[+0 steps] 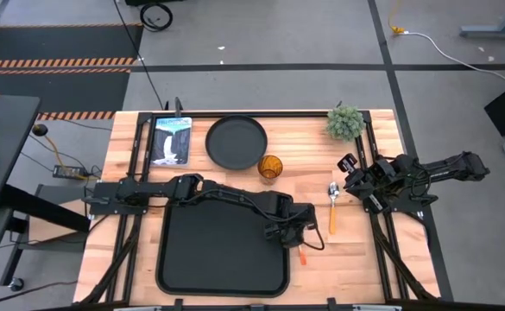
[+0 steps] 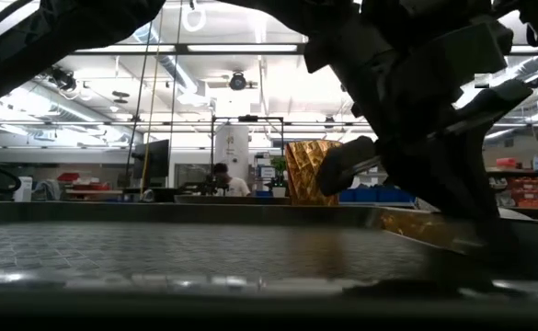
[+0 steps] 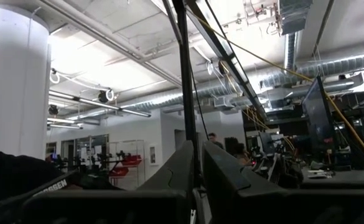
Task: Pick and place plate/cup/fork/spoon on tray
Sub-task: Prepare the orange fork, then put the black plate on the black tray
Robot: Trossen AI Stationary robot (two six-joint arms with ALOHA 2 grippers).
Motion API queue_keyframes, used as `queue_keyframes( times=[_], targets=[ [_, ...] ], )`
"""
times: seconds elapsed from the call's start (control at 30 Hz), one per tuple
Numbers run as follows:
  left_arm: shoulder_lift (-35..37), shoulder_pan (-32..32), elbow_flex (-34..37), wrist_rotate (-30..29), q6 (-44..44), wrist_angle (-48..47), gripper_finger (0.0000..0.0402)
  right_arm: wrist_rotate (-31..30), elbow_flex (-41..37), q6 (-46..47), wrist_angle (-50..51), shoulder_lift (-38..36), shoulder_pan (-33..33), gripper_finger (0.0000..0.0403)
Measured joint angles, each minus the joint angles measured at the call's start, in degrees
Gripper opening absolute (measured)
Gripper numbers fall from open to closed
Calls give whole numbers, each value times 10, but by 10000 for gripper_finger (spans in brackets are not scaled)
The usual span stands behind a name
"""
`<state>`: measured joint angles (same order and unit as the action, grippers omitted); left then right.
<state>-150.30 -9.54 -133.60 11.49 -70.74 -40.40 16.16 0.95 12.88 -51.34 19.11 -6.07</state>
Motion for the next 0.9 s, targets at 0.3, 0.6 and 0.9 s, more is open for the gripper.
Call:
queue_keyframes(
  times=[0.3, 0.6, 0.9],
  targets=[
    [22, -20, 0, -116, 107, -27, 129, 5, 0, 1, 0, 0, 0, 41],
    [95, -34, -1, -169, 421, -233, 102, 11, 0, -18, 3, 0, 0, 41],
    [110, -26, 0, -166, 597, -433, 51, 44, 0, -24, 4, 0, 0, 41]
  ],
)
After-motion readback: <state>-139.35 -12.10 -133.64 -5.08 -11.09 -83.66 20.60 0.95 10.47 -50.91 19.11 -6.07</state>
